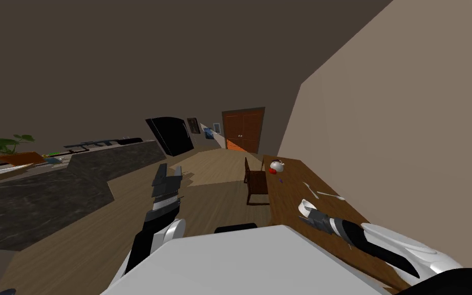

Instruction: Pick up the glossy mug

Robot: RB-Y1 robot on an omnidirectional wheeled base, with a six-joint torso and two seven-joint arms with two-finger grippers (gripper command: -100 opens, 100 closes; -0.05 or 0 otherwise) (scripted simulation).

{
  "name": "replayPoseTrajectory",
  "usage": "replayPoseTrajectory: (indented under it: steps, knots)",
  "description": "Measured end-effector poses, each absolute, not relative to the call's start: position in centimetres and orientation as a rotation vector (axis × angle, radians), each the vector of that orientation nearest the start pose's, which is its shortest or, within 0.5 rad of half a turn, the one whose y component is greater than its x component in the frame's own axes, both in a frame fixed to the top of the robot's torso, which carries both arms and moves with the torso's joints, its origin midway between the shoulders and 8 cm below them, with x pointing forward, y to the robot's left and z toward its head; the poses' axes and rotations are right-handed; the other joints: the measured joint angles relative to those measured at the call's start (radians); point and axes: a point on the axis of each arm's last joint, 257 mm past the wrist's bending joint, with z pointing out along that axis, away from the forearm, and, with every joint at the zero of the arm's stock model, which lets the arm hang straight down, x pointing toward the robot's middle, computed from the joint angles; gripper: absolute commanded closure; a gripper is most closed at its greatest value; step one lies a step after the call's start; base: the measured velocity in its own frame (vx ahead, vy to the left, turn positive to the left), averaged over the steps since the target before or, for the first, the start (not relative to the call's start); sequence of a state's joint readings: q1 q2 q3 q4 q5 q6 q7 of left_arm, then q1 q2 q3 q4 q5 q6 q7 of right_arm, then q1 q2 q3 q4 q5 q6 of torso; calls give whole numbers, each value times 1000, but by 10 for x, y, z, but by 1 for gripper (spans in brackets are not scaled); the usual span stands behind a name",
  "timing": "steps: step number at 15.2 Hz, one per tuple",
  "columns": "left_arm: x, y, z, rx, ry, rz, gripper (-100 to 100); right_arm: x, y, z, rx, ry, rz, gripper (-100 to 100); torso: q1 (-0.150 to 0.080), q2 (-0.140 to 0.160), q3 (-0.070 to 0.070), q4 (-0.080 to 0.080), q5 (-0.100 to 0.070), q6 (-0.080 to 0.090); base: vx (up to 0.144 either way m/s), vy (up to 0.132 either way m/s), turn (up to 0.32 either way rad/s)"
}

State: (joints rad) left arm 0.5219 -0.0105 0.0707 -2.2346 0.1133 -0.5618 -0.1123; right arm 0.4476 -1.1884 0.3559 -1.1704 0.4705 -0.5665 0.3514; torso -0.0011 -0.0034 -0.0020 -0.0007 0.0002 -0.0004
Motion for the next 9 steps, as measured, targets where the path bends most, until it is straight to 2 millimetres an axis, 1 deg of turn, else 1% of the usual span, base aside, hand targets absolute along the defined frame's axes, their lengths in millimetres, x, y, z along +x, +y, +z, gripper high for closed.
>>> replayPoseTrajectory:
  steps: [1,2,3,6,8,9]
  knots:
    - [332,322,10,-688,558,-1182,0,213,-542,-421,-536,2438,89,-100,0,0,0,0,0,0,50,-20,55]
    - [332,322,10,-688,558,-1182,0,210,-545,-424,-546,2448,79,-100,0,0,0,0,0,0,48,-15,120]
    - [332,322,10,-688,558,-1182,0,203,-552,-429,-565,2468,62,-100,0,0,0,0,0,0,85,-22,222]
    - [332,322,10,-688,558,-1182,0,170,-580,-439,-645,2550,3,-100,-1,-2,-1,-1,-1,0,94,-40,195]
    - [332,322,10,-688,558,-1182,0,140,-600,-449,-714,2618,-32,-100,-2,-4,-2,-1,-1,-1,105,-46,215]
    - [332,322,10,-688,558,-1182,0,130,-603,-450,-745,2641,-35,-100,-1,-4,-2,-1,-1,0,99,-36,226]
